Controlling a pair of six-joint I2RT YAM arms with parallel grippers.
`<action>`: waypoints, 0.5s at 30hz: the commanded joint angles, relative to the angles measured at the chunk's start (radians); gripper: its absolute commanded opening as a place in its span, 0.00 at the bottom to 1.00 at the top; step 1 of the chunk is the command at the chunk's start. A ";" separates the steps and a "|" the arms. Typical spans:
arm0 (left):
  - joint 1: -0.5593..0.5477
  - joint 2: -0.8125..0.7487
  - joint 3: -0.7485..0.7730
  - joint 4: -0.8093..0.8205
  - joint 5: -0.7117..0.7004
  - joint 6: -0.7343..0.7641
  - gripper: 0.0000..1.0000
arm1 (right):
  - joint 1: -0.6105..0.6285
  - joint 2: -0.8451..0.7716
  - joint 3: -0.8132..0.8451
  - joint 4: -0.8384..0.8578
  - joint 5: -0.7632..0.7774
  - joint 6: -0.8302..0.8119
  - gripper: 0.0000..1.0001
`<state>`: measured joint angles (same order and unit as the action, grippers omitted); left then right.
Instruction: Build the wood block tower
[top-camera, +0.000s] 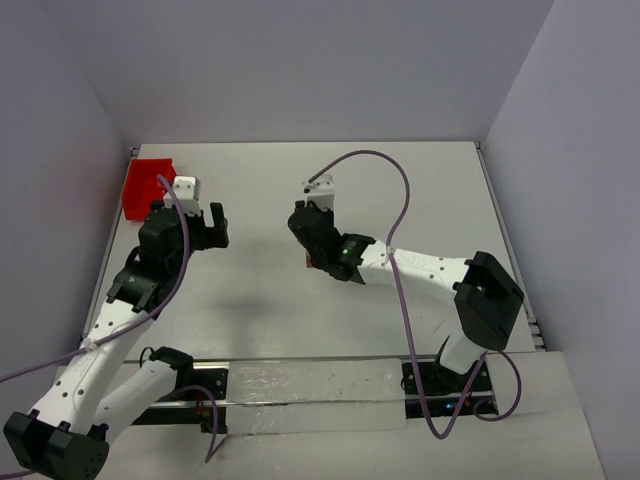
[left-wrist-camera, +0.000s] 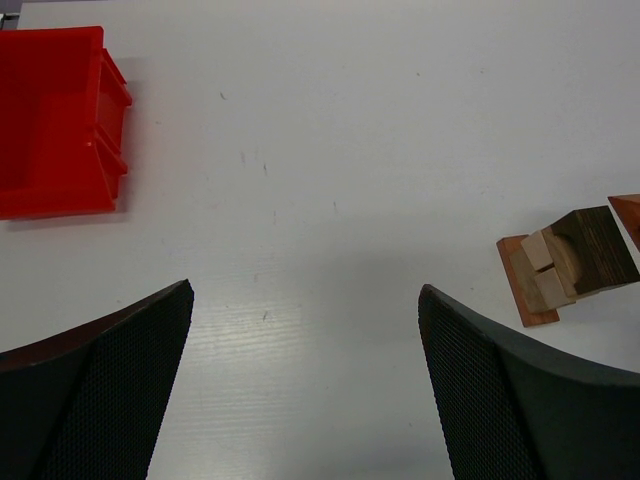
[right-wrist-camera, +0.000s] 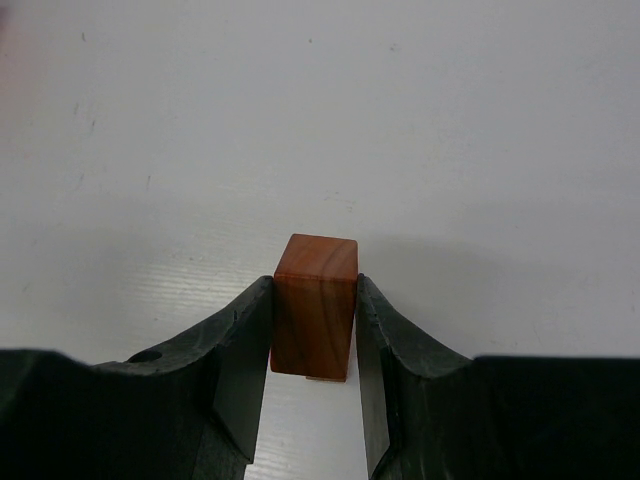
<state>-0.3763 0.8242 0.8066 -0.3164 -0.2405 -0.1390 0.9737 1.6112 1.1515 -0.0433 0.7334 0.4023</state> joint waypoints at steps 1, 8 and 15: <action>0.010 0.001 0.057 0.065 0.021 -0.013 0.99 | 0.020 0.003 0.004 0.108 0.075 -0.020 0.00; 0.013 -0.003 0.055 0.066 0.023 -0.020 0.99 | 0.025 0.021 0.011 0.106 0.090 -0.020 0.00; 0.016 -0.001 0.057 0.070 0.037 -0.021 0.99 | 0.023 0.041 0.032 0.084 0.081 -0.006 0.00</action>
<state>-0.3691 0.8276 0.8181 -0.2944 -0.2260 -0.1471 0.9905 1.6364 1.1515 0.0075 0.7693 0.3801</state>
